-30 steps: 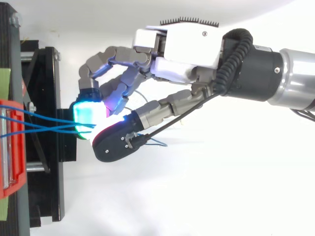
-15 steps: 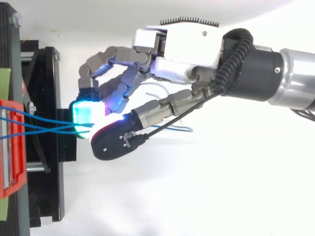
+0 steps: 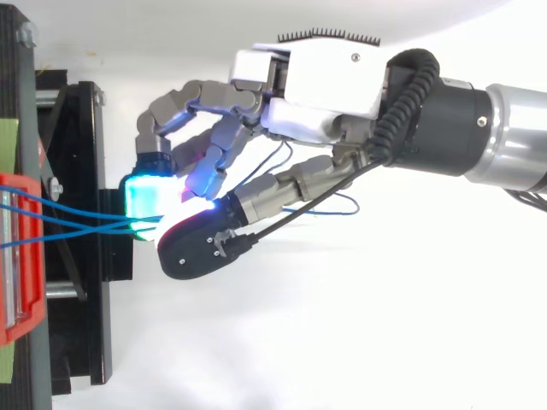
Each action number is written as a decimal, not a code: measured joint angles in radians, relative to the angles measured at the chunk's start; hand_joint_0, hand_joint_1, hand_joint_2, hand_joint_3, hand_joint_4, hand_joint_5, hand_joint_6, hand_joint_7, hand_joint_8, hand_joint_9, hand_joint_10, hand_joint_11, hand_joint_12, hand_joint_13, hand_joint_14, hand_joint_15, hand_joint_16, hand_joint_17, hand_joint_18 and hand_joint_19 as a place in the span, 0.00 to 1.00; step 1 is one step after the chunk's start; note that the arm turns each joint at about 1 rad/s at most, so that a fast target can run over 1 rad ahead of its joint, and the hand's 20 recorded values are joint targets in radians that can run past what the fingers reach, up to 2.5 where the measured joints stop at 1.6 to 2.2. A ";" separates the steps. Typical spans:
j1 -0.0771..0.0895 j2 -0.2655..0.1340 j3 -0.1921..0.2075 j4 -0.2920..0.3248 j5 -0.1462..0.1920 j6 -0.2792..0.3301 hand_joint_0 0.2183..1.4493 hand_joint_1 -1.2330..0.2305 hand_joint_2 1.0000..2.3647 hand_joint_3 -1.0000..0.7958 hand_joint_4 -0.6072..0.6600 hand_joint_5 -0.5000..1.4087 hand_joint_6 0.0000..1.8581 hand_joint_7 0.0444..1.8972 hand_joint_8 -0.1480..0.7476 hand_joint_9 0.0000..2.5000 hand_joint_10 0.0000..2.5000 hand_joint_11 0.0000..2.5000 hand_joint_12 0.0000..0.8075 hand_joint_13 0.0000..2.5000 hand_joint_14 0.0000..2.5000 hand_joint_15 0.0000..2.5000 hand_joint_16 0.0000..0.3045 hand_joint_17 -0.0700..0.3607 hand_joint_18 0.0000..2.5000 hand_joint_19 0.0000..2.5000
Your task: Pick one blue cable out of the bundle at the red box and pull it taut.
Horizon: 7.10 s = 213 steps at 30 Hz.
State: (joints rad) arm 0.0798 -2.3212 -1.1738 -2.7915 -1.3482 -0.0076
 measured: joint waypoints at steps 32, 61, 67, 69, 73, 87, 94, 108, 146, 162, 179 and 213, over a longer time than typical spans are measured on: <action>0.002 0.000 0.015 -0.007 0.000 0.001 0.31 0.23 0.00 0.28 0.65 0.17 0.47 0.49 0.55 0.45 0.00 0.58 0.48 0.27 0.01 0.16 0.19 0.47 0.19 0.10; 0.002 0.000 0.016 -0.007 0.000 0.001 0.40 0.25 0.01 0.41 0.57 0.17 0.49 0.59 0.58 0.46 0.00 0.58 0.48 0.28 0.01 0.16 0.19 0.46 0.21 0.10; 0.002 0.000 0.016 -0.008 -0.001 0.001 0.46 0.21 0.01 0.33 0.57 0.17 0.49 0.61 0.57 0.46 0.00 0.58 0.47 0.28 0.01 0.16 0.19 0.46 0.21 0.09; 0.002 0.000 0.016 -0.008 -0.001 0.001 0.47 0.21 0.00 0.31 0.56 0.17 0.49 0.61 0.57 0.46 0.00 0.58 0.47 0.28 0.01 0.15 0.19 0.46 0.21 0.09; 0.002 0.000 0.016 -0.008 0.000 0.001 0.48 0.21 0.00 0.28 0.55 0.17 0.49 0.61 0.56 0.46 0.00 0.58 0.47 0.28 0.01 0.16 0.19 0.46 0.21 0.09; 0.002 0.000 0.016 -0.004 0.000 -0.001 0.48 0.20 0.00 0.28 0.55 0.17 0.50 0.54 0.55 0.45 0.00 0.58 0.46 0.28 0.01 0.16 0.19 0.46 0.22 0.09; 0.002 0.000 0.016 -0.003 0.000 -0.002 0.30 0.18 0.00 0.28 0.60 0.17 0.50 0.52 0.56 0.45 0.00 0.58 0.47 0.28 0.01 0.16 0.19 0.46 0.21 0.10; 0.002 0.000 0.016 -0.006 0.000 -0.002 0.29 0.46 0.00 0.30 0.60 0.18 0.47 0.54 0.56 0.46 0.00 0.55 0.48 0.27 0.01 0.17 0.19 0.47 0.18 0.14; 0.002 0.000 0.016 -0.002 0.000 -0.002 0.20 0.32 0.00 0.28 0.63 0.17 0.50 0.51 0.61 0.46 0.00 0.56 0.52 0.29 0.01 0.17 0.21 0.50 0.22 0.13; 0.002 0.000 0.018 -0.005 0.000 0.001 0.32 0.37 0.01 0.41 0.62 0.18 0.49 0.55 0.56 0.47 0.00 0.57 0.48 0.29 0.01 0.17 0.19 0.47 0.21 0.14; 0.002 0.000 0.022 -0.006 0.000 0.001 0.39 0.19 0.00 0.28 0.60 0.17 0.50 0.53 0.54 0.45 0.00 0.57 0.46 0.29 0.01 0.17 0.18 0.45 0.22 0.11; 0.002 0.000 0.022 -0.006 0.003 -0.006 0.31 0.33 0.01 0.44 0.64 0.19 0.48 0.56 0.59 0.48 0.00 0.56 0.51 0.30 0.01 0.17 0.20 0.48 0.23 0.14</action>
State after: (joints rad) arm 0.0814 -2.3211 -1.1520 -2.7978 -1.3455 -0.0133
